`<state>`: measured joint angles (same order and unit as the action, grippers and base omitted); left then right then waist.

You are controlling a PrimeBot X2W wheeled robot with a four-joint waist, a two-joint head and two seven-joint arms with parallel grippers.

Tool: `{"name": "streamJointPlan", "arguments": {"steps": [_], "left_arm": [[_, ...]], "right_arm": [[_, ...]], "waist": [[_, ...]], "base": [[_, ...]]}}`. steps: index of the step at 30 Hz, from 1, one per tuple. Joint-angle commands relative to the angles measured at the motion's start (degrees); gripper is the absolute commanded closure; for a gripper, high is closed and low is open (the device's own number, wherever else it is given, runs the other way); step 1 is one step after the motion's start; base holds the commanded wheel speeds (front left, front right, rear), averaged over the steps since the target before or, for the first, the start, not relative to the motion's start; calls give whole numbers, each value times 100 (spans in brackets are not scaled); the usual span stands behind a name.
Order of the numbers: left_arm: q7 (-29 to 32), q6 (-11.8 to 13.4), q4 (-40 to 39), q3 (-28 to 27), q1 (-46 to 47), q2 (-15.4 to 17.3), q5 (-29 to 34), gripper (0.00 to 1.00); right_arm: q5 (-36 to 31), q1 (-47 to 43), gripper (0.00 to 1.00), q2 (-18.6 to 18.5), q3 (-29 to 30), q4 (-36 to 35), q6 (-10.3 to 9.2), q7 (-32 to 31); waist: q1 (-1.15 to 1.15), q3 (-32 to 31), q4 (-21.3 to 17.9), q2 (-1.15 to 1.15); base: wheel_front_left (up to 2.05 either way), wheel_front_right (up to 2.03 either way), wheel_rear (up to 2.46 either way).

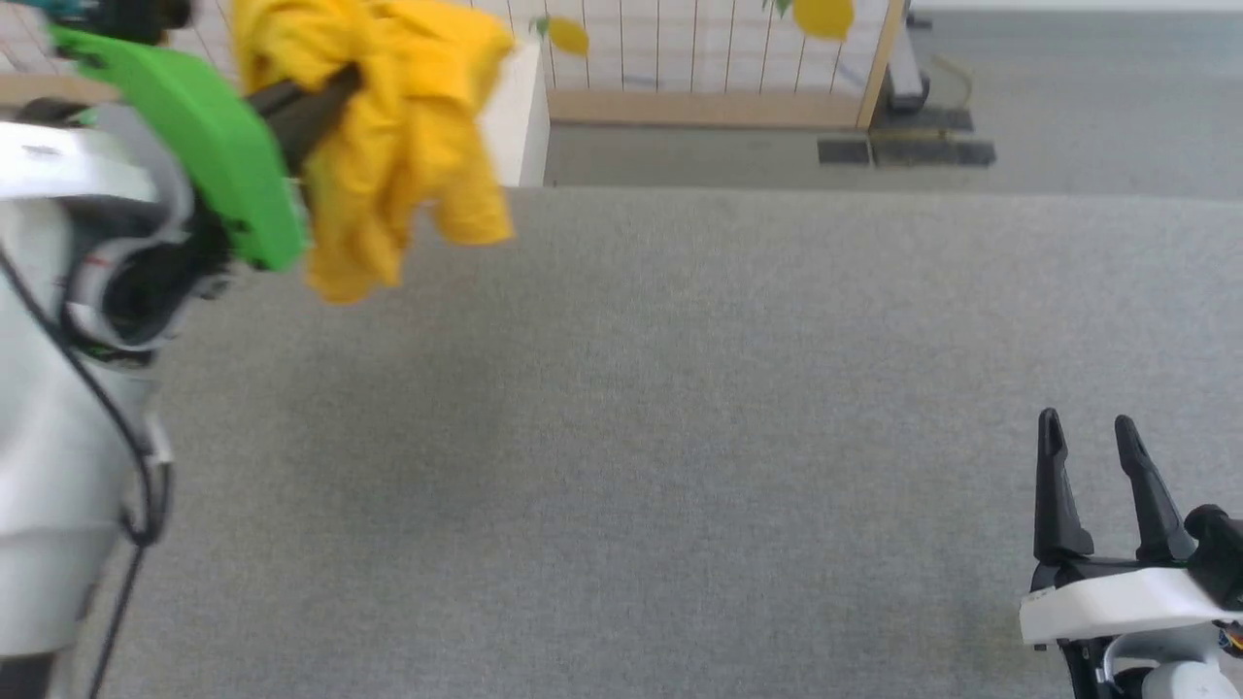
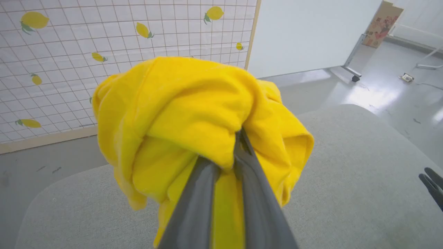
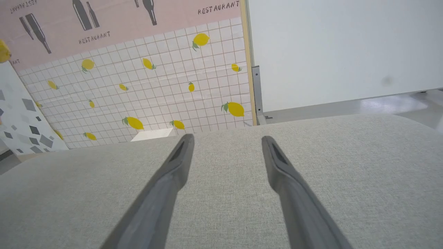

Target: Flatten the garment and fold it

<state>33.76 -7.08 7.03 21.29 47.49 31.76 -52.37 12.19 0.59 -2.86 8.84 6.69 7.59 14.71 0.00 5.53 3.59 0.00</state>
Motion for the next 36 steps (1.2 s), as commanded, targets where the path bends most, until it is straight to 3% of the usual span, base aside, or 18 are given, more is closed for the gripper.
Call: {"name": "streamJointPlan", "arguments": {"steps": [1,10,18,27,36], "left_arm": [[-23,-40,-190,81,108,-159,-46,100],[-72,-11,-1057,728,-50,-816,57,100],[-969,-13,-1004,1404,-663,-1476,583,100],[-1934,256,918,2073,-1692,-2120,1107,100],[-2012,362,2617,2280,-1729,-2452,1171,100]], "right_arm": [[40,-90,0,-1,-13,31,-10,29],[62,-249,0,-1,23,42,-10,29],[52,-265,0,-1,105,-26,-10,29],[113,-116,0,-1,-56,-52,-10,29],[110,-78,0,-1,-83,-47,-10,29]], "waist": [[0,-388,-79,0],[0,-611,-354,0],[0,-422,-552,0],[0,-145,-883,0],[0,-51,-1119,0]], "base": [[0,0,0],[0,0,0],[0,0,0],[0,0,0],[0,0,0]]}}
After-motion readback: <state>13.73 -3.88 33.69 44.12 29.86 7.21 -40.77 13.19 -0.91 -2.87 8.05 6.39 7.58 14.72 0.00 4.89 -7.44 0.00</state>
